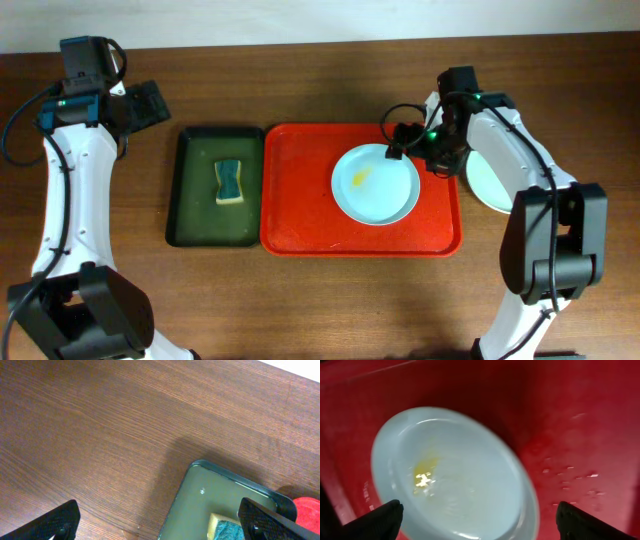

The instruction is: Clean dirty plates on tray and stack at the side

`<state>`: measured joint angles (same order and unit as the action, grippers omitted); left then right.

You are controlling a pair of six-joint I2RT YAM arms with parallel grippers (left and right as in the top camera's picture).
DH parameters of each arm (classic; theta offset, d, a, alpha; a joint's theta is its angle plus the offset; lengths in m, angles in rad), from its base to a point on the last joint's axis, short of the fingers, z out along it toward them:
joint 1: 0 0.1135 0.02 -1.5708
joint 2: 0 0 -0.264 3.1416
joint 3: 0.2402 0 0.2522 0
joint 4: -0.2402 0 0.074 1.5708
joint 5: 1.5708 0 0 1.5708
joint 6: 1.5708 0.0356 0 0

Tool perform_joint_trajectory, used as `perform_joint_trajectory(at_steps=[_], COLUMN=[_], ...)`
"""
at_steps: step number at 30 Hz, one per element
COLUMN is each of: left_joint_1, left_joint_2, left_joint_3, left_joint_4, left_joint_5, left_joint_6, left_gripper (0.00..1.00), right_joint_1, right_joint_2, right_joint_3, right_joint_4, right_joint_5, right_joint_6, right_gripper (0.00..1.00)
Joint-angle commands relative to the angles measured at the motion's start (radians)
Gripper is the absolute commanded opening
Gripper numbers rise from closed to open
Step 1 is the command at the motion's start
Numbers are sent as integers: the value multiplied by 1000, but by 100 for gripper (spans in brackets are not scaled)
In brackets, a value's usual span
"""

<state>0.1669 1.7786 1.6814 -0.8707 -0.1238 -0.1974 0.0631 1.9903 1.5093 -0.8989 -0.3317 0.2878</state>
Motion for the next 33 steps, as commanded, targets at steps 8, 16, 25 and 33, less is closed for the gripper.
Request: perform_joint_trajectory(at_steps=[8,16,25,33], left_joint_1=[0,0,0,0], left_joint_2=[-11,-11,-11,-11], left_joint_3=[12,12,12,12], left_joint_4=[2,2,2,2], left_joint_5=[-4,-4,-3,-4], left_joint_6=[13,13,13,13], left_gripper=[99,100,99,99], right_joint_1=[-9,10,22,58], right_joint_2=[-20,-20,-14,-5], right_joint_3=[4,-30,-51,-51], right_joint_4=[-111,-201,-132,-118], right_joint_5=[134,134,168,180], right_joint_6=[-29,-29,-29,-29], right_gripper=[54,58,58,58])
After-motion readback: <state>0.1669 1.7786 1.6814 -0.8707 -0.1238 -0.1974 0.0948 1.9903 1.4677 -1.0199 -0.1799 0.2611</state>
